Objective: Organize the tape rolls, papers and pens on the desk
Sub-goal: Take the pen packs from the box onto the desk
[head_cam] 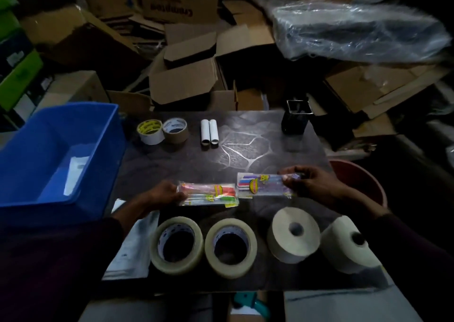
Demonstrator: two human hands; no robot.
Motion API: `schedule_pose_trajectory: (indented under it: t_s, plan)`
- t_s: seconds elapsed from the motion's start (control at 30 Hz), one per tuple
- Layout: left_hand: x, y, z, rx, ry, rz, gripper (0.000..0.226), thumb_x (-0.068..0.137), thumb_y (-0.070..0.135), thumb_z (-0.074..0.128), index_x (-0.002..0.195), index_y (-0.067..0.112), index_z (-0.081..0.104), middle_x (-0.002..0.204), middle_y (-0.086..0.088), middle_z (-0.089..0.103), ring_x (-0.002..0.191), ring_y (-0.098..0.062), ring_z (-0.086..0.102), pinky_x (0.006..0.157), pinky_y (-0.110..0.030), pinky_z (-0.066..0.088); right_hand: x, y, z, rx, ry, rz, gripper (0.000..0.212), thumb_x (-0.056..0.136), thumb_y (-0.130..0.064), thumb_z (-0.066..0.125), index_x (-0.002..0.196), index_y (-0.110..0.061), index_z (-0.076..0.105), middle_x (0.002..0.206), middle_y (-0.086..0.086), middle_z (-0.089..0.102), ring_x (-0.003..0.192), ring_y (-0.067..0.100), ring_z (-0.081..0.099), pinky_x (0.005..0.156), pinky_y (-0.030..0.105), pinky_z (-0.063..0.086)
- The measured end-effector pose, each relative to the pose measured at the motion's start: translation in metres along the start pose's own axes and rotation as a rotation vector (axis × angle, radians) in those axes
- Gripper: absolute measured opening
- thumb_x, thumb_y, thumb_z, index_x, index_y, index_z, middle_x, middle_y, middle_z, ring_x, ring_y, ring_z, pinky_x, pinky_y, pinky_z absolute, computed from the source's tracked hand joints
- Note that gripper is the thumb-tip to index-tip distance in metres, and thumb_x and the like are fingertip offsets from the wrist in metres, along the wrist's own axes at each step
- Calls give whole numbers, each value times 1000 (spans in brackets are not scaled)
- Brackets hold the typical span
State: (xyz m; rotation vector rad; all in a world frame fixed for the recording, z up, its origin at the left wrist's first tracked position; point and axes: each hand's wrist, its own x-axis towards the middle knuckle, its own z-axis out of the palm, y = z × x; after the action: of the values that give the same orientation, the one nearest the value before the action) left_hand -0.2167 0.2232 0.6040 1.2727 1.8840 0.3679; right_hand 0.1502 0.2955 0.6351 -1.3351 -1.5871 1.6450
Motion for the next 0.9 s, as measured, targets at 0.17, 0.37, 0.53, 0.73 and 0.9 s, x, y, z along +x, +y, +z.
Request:
schedule_pose_trajectory:
  t_s: [0.17, 0.37, 0.53, 0.73, 0.9]
  plan:
    - [20, -19, 12, 117, 164, -20, 35, 69, 26, 75, 46, 14, 51, 42, 6, 49, 42, -8, 44, 48, -23, 36, 23, 7, -6, -128, -101, 42, 40, 89, -5, 66, 97, 31, 49, 71, 17, 53, 56, 11, 48, 48, 14, 38]
    - [28, -36, 17, 147, 233, -95, 44, 54, 55, 58, 77, 17, 51, 81, -8, 66, 80, -28, 65, 71, -37, 54, 37, 36, -8, -196, -77, 26, 68, 47, -60, 86, 70, 0, 64, 50, -6, 59, 49, -6, 52, 52, 14, 41]
    - [19, -29, 25, -132, 268, -198, 37, 49, 42, 67, 78, 27, 49, 77, 7, 64, 84, -23, 64, 89, -45, 49, 36, 57, -1, -262, 36, 2, 31, 76, -24, 75, 70, 2, 59, 53, -4, 60, 49, 2, 53, 47, 18, 42]
    - [7, -20, 28, -349, 282, -131, 52, 65, -3, 78, 106, 14, 52, 98, -13, 67, 81, -24, 62, 73, -36, 54, 43, 80, -5, -441, 196, -5, 18, 66, -33, 74, 81, -25, 71, 69, -3, 70, 65, 7, 64, 55, 30, 52]
    - [10, -21, 26, -291, 209, -204, 83, 68, -5, 76, 138, 11, 34, 102, -11, 58, 92, -25, 58, 84, -41, 52, 38, 65, 9, -254, 271, 60, 26, 86, -1, 72, 109, -3, 60, 90, 28, 61, 72, 28, 59, 61, 38, 51]
